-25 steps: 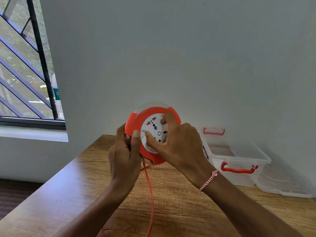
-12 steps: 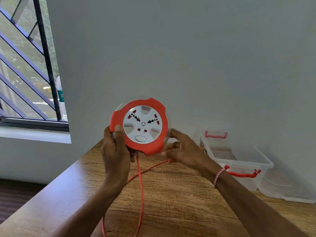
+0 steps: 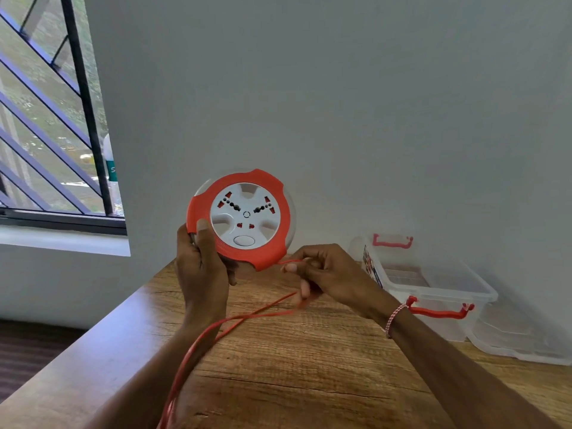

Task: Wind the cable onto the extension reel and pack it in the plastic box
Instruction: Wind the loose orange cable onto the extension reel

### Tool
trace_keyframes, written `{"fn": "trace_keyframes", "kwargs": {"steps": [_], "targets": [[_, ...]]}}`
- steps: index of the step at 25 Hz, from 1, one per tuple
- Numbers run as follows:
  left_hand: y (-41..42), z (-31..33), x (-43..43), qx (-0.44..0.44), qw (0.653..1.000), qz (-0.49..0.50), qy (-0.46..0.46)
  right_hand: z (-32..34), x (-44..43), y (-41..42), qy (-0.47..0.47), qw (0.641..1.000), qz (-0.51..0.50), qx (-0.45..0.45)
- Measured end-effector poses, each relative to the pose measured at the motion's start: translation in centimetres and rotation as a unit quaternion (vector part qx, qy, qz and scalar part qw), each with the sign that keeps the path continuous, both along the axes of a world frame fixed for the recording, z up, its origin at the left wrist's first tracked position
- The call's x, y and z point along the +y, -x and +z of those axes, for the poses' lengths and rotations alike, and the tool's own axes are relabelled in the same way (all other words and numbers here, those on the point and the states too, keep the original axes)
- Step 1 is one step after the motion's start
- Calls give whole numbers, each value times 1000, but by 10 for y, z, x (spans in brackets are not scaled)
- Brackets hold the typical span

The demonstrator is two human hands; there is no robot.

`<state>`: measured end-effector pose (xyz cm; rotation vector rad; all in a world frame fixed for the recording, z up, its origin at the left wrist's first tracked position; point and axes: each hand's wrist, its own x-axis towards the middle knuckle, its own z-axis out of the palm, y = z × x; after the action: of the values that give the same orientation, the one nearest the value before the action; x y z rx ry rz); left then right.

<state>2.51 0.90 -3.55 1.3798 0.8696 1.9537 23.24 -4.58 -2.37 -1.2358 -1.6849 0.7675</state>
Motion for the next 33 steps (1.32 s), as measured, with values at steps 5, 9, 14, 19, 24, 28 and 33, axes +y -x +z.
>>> {"fn": "trace_keyframes", "kwargs": {"steps": [5,9,14,19,24,28,33], "targets": [[3,-5,6,19,1000,14,0,11,-5,-12,93,995,10,-24],[2,-5,7,49,998,34,-8,21,-11,-21,116,977,-17,-177],[-1,-6,3,68,997,32,-8,27,-7,-20,85,939,-41,-331],[-3,-9,3,72,997,15,-4,42,-15,-12,-205,915,-183,-296],[-6,-10,1,95,995,-25,-10,49,-25,9,-377,793,-163,-449],[-13,-15,-4,137,988,-47,-48,50,-28,16,-360,700,-176,-592],[-15,-15,-7,138,987,-65,-56,58,-33,9,-353,634,-146,-672]]}}
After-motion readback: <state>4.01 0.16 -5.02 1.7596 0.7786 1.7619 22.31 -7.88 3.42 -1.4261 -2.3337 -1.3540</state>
